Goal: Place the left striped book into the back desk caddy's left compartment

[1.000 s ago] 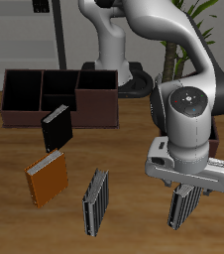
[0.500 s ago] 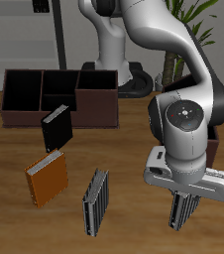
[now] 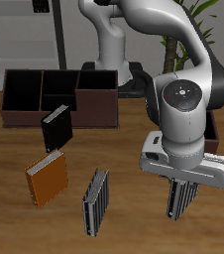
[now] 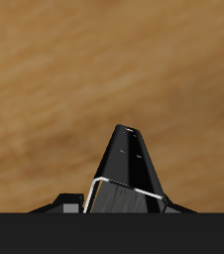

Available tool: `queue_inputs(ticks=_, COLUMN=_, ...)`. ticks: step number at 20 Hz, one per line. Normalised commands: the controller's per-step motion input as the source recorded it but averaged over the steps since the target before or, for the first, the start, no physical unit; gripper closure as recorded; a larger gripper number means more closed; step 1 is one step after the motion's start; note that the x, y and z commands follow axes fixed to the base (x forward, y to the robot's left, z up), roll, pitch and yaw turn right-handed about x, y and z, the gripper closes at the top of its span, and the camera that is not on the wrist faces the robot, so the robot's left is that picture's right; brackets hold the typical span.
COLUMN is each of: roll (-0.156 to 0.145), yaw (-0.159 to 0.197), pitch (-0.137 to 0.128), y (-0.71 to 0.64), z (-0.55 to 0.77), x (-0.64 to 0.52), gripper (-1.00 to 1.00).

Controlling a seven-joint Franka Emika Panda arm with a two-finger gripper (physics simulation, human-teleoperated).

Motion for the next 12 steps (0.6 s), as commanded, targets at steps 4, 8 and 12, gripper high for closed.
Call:
queue_inputs(ticks=4, roll=-0.012, yaw=0.032, pitch=-0.096, y=-0.41, z=0.85, x=-0.29, gripper=1.00)
queue_inputs(ticks=8, roll=0.009, yaw=0.066, pitch=-0.082, y=-0.50, z=0.74, x=-0.33, gripper=1.00)
queue_inputs(ticks=12, roll=-0.016, yaw=0.018, pitch=-0.055, y=-0.45, z=0.54, x=-0.20, gripper=1.00)
